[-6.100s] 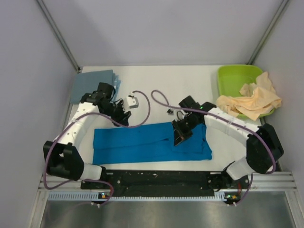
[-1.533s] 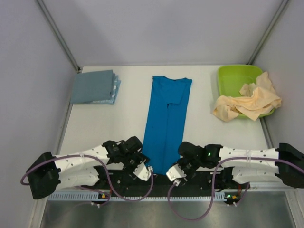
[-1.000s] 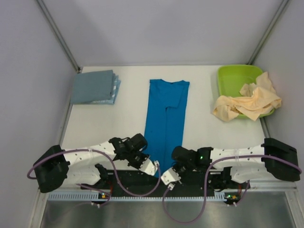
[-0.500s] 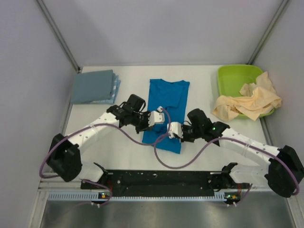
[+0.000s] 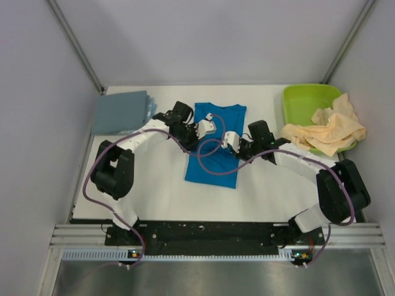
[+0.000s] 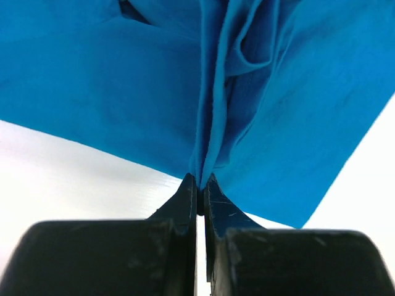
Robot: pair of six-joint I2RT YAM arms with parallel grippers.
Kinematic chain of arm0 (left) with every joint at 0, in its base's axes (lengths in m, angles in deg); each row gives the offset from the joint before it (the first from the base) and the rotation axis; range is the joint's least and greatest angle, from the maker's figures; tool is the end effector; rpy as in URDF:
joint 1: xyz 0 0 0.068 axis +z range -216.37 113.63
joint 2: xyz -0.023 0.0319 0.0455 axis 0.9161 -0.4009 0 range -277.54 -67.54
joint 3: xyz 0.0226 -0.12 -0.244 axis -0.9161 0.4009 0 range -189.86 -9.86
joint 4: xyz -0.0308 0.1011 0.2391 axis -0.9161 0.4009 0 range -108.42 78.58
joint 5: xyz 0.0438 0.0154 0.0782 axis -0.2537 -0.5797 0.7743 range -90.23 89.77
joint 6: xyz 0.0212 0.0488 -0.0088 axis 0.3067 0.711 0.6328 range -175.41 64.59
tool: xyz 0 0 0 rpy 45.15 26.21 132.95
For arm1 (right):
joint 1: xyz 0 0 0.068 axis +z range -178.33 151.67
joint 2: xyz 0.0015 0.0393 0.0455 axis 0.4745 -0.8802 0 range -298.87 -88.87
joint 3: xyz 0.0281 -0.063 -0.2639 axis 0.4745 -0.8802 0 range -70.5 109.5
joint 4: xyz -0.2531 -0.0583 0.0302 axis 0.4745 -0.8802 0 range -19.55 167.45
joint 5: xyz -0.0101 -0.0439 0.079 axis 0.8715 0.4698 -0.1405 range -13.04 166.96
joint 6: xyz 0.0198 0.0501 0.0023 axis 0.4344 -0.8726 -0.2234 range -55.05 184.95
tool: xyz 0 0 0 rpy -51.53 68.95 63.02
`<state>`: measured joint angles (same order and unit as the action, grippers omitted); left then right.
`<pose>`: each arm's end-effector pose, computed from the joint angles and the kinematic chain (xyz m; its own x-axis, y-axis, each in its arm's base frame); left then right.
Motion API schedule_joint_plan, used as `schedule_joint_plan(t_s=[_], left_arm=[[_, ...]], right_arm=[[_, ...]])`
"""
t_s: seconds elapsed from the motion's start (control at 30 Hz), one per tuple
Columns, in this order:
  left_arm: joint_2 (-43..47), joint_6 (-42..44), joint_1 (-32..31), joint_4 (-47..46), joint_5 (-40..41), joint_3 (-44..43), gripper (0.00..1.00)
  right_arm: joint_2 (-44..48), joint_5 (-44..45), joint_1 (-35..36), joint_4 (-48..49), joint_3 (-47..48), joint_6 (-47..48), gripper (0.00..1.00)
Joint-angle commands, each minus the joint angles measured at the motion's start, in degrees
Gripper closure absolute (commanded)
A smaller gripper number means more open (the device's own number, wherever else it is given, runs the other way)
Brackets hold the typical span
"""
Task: Fold and stack the t-shirts
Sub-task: Fold the folded rectangular tshirt in 1/3 of the way
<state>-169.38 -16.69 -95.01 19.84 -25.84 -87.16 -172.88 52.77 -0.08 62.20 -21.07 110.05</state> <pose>0.3177 -0.1913 0.2304 -0.2301 0.7685 -0.5970 0.9608 0.2768 -0.0140 0.2547 0.1534 0.2049 -0.0042 -0.7358 -0.6771 -0.9459 0.2227 -0.2361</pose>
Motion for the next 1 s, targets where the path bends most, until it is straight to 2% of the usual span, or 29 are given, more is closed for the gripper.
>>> schedule_joint_plan(t_s=[0.0,0.3,0.33,0.37,0.43,0.47,0.5,0.57,0.6,0.67,0.73,0.8,0.87,0.9,0.97], left_arm=[[-3.88,0.3,1.04,1.73,-0.23,-4.44,1.0],[-9.16,-0.92,1.75,2.26,0.55,-9.27,1.0],[-9.6,-0.93,1.84,2.26,0.73,-9.62,0.98],[-9.95,-1.01,2.01,2.17,1.17,-9.8,0.9],[-10.92,-1.36,1.92,1.64,3.18,-11.02,0.82],[-11.62,-2.06,2.01,1.29,4.06,-11.9,0.75],[-12.23,-2.68,2.19,0.94,4.68,-12.96,0.7],[-13.9,-4.08,2.63,0.76,5.48,-15.07,0.61],[-14.26,-5.13,3.15,0.24,5.74,-16.03,0.57],[-14.44,-7.33,4.55,-0.81,6.97,-18.05,0.57],[-13.74,-9.7,6.4,-2.31,9.6,-20.51,0.64],[-12.42,-11.2,8.16,-3.11,10.31,-22.62,0.72],[-10.32,-9.73,8.87,-0.92,6.21,-23.08,0.75],[-8.83,-6.84,8.43,0.75,1.22,-20.72,0.73],[-6.27,-4.45,7.38,-1.77,-5.66,-14.4,0.61]], right_arm=[[-2.12,-1.13,-3.28,2.5,4.27,1.65,1.0],[-8.27,-1.92,-4.78,0.75,8.31,3.76,1.0],[-9.15,-2.09,-5.31,-0.13,9.1,3.94,1.0],[-10.03,-2.36,-5.92,-1.01,10.06,3.85,1.0],[-11.87,-3.41,-7.41,-3.03,12.17,3.41,1.0],[-12.93,-3.5,-7.94,-3.38,13.4,2.8,0.97],[-14.24,-3.41,-8.47,-3.39,14.72,2.1,0.84],[-17.58,-2.37,-9.0,-3.3,18.93,-0.7,0.53],[-19.25,-1.4,-9.52,-3.13,20.95,-2.89,0.49],[-21.37,2.63,-10.67,-1.99,25.08,-9.29,0.48],[-20.24,4.49,-11.9,-0.5,27.56,-16.15,0.48],[-16.12,3.1,-12.25,1.18,25.82,-19.87,0.48],[-9.63,-1.54,-11.99,2.58,21.43,-19.88,0.48],[-7.33,-3.48,-11.99,2.94,19.15,-20.83,0.48],[-5.04,-3.33,-12.69,2.85,16.85,-27.57,0.47]])
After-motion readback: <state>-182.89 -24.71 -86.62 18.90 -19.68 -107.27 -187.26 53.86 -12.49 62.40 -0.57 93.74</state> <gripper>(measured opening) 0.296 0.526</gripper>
